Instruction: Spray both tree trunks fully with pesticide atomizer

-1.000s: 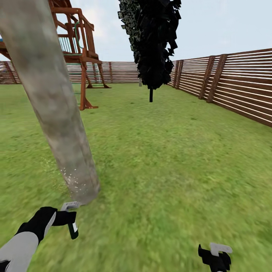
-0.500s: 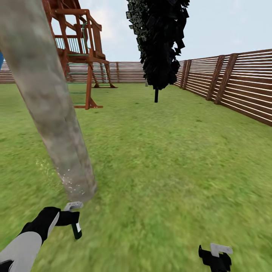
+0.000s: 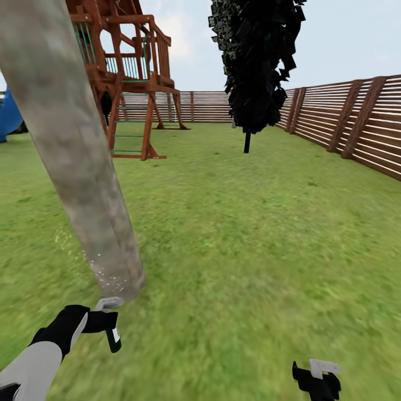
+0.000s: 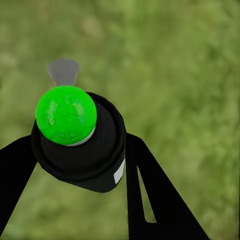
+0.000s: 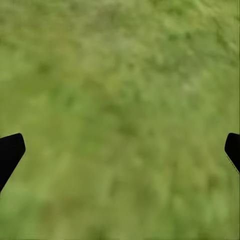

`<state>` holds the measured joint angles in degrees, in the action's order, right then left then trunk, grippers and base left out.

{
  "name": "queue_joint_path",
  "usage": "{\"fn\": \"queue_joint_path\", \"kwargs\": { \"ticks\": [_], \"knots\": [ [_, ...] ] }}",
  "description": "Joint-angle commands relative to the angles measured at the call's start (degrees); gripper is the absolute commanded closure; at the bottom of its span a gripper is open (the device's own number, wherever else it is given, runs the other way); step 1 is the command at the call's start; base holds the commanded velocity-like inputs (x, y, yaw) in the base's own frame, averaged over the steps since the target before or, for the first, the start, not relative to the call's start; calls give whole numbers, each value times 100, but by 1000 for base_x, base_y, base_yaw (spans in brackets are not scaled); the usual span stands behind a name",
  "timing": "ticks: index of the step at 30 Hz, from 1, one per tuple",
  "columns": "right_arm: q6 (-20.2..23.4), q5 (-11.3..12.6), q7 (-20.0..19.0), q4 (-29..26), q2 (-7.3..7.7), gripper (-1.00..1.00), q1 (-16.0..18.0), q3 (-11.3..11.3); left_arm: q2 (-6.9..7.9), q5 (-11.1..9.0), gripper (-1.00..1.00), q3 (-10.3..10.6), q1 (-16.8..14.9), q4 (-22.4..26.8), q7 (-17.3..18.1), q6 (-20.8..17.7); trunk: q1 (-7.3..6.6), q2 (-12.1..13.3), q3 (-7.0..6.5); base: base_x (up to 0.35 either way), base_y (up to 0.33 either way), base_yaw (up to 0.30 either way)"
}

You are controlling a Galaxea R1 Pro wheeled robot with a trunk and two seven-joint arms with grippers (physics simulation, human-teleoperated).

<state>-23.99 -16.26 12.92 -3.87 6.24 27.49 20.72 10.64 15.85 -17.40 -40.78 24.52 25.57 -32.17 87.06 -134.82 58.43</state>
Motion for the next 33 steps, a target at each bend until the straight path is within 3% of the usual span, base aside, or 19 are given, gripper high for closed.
{"fn": "queue_joint_path", "kwargs": {
  "ticks": [1, 16, 23, 27, 33],
  "knots": [
    [0, 0, 0, 0, 0, -100, 1, -4, 0, -3, 100, 0, 0, 0, 0, -4, 0, 0, 0, 156, -242, 277],
    [0, 0, 0, 0, 0, -100, 1, -4, -92, -8, 100, 0, 0, 0, 5, 0, 0, 0, 0, 58, -265, 273],
    [0, 0, 0, 0, 0, -100, -1, -4, -130, -11, 100, 0, 0, -8, 9, 7, 0, 0, 0, 222, -256, 139],
    [0, 0, 0, 0, 0, -100, 1, -2, -138, -17, 100, 3, 0, -17, 1, 404, 0, 0, 0, 123, -256, 129],
    [0, 0, 5, 0, 0, -100, -3, 3, -183, 5, 100, 22, 0, 74, 6, 466, 0, 0, 0, -206, -165, 272]
  ]
}}
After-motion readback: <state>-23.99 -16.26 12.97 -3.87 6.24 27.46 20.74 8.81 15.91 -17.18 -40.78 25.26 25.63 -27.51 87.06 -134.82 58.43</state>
